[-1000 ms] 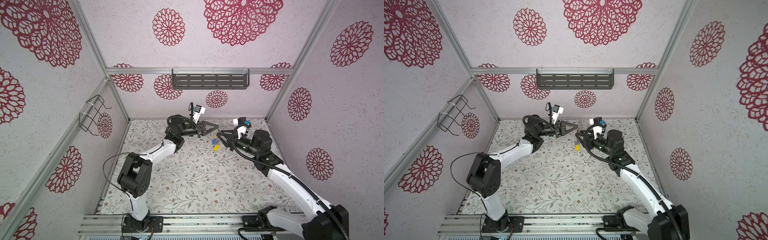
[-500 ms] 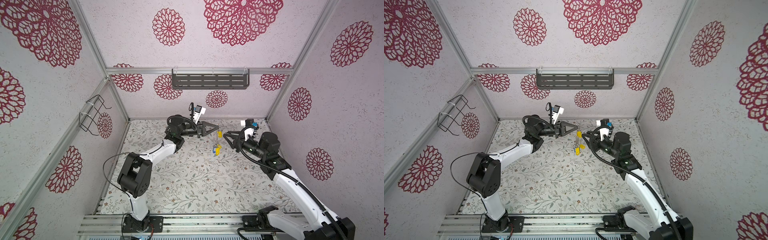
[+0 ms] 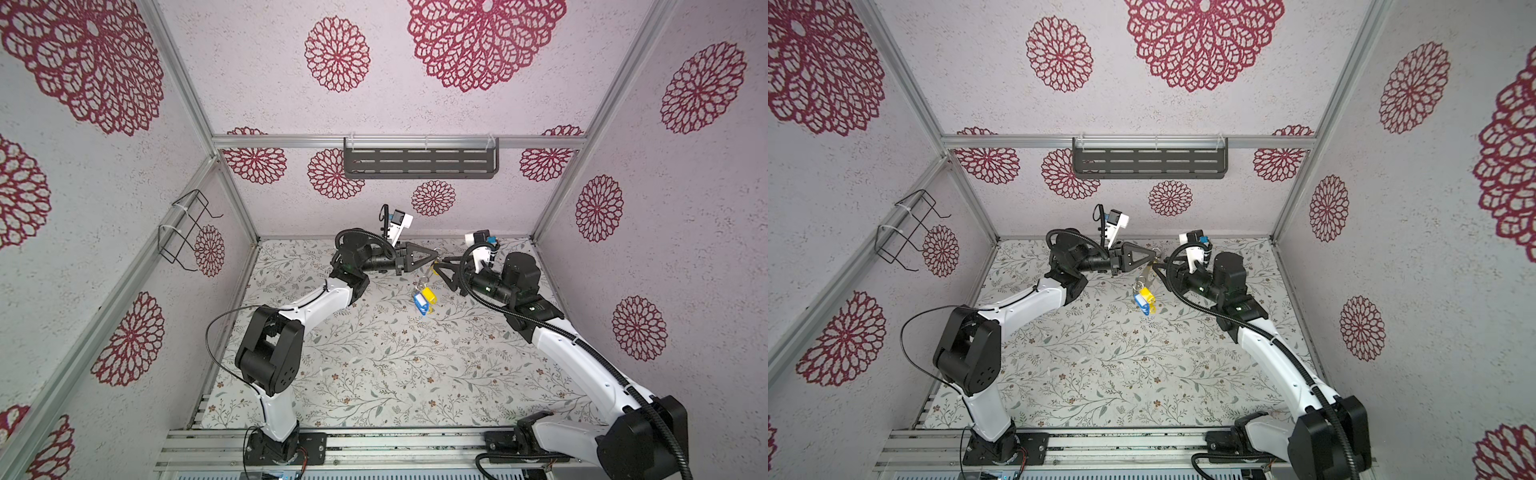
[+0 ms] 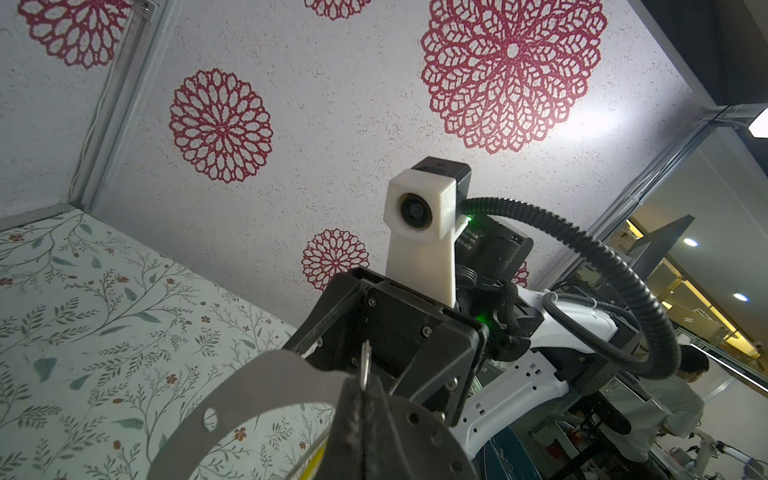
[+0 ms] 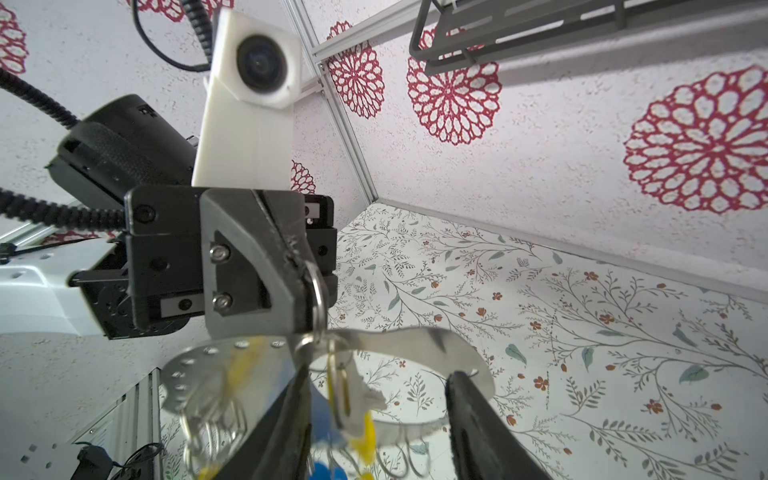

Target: Remove the keys from the keyring

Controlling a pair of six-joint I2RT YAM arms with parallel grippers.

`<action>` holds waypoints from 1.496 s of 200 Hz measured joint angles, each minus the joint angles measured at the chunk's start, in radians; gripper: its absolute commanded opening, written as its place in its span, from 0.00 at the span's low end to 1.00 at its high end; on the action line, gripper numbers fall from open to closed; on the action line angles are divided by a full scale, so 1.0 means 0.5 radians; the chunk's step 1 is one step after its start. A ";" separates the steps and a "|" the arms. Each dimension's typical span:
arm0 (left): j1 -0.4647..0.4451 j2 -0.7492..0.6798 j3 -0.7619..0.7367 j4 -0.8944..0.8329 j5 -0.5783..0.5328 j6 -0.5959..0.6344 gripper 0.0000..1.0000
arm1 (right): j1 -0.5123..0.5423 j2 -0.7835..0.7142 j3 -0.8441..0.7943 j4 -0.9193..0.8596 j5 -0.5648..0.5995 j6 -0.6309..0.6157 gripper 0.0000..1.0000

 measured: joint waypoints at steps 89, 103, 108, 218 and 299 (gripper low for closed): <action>0.000 -0.001 0.008 -0.025 -0.011 0.029 0.00 | 0.137 0.040 0.037 -0.063 0.202 -0.137 0.16; 0.001 -0.002 0.007 -0.066 -0.011 0.066 0.00 | 0.137 -0.021 0.025 -0.097 0.262 -0.153 0.09; 0.000 -0.002 0.007 -0.084 -0.011 0.083 0.00 | 0.137 -0.054 0.020 -0.114 0.282 -0.164 0.08; -0.052 -0.129 0.002 -0.615 -0.029 0.558 0.00 | 0.128 -0.314 0.069 -0.552 0.466 -0.276 0.00; -0.105 -0.252 0.039 -1.074 -0.266 1.137 0.00 | 0.097 -0.177 0.323 -0.857 0.412 -0.246 0.00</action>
